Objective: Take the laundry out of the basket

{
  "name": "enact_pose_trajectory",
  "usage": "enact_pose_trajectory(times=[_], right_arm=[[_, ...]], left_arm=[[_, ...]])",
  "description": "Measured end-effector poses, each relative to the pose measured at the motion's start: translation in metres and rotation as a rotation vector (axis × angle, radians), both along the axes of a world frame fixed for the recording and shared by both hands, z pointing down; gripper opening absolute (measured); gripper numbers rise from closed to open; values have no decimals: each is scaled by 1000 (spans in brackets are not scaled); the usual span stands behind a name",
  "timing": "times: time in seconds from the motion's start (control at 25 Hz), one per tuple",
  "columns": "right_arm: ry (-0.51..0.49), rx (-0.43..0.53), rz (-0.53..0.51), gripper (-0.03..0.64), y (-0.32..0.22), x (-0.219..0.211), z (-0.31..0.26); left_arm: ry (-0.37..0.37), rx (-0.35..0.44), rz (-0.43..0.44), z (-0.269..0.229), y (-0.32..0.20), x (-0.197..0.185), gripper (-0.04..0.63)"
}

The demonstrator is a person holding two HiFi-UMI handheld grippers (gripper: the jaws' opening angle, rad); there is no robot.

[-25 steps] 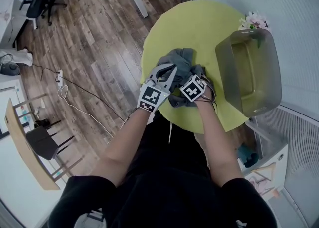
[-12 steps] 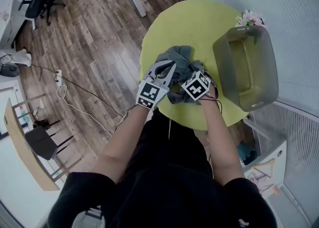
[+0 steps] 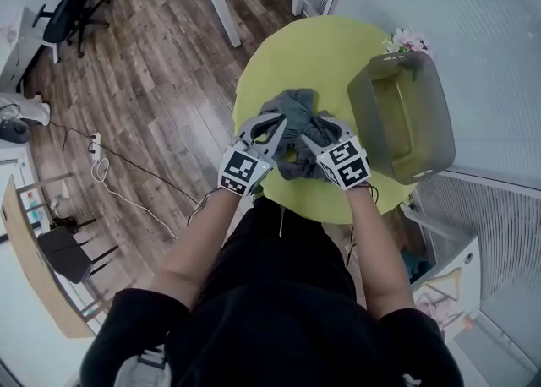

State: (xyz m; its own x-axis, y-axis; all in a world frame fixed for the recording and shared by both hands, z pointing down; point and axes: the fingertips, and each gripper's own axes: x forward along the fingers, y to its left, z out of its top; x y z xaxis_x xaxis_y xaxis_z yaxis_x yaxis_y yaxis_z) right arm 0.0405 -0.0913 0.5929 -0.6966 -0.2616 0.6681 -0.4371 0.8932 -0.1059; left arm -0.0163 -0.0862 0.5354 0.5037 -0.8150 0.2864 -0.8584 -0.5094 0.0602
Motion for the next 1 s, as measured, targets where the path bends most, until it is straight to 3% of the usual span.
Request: enact_pose_trajectory(times=[0.12, 0.2, 0.32, 0.6, 1.0], right_arm=[[-68, 45, 25, 105, 5, 1, -34], [-163, 68, 59, 41, 10, -2, -64], [-299, 120, 89, 23, 17, -3, -107], [-471, 257, 126, 23, 47, 1, -171], [-555, 350, 149, 23, 78, -5, -217]], left_arm=[[9, 1, 36, -11, 11, 2, 9], [21, 6, 63, -26, 22, 2, 10], [47, 30, 97, -50, 34, 4, 9], [71, 86, 138, -101, 53, 12, 9], [112, 153, 179, -148, 79, 18, 9]])
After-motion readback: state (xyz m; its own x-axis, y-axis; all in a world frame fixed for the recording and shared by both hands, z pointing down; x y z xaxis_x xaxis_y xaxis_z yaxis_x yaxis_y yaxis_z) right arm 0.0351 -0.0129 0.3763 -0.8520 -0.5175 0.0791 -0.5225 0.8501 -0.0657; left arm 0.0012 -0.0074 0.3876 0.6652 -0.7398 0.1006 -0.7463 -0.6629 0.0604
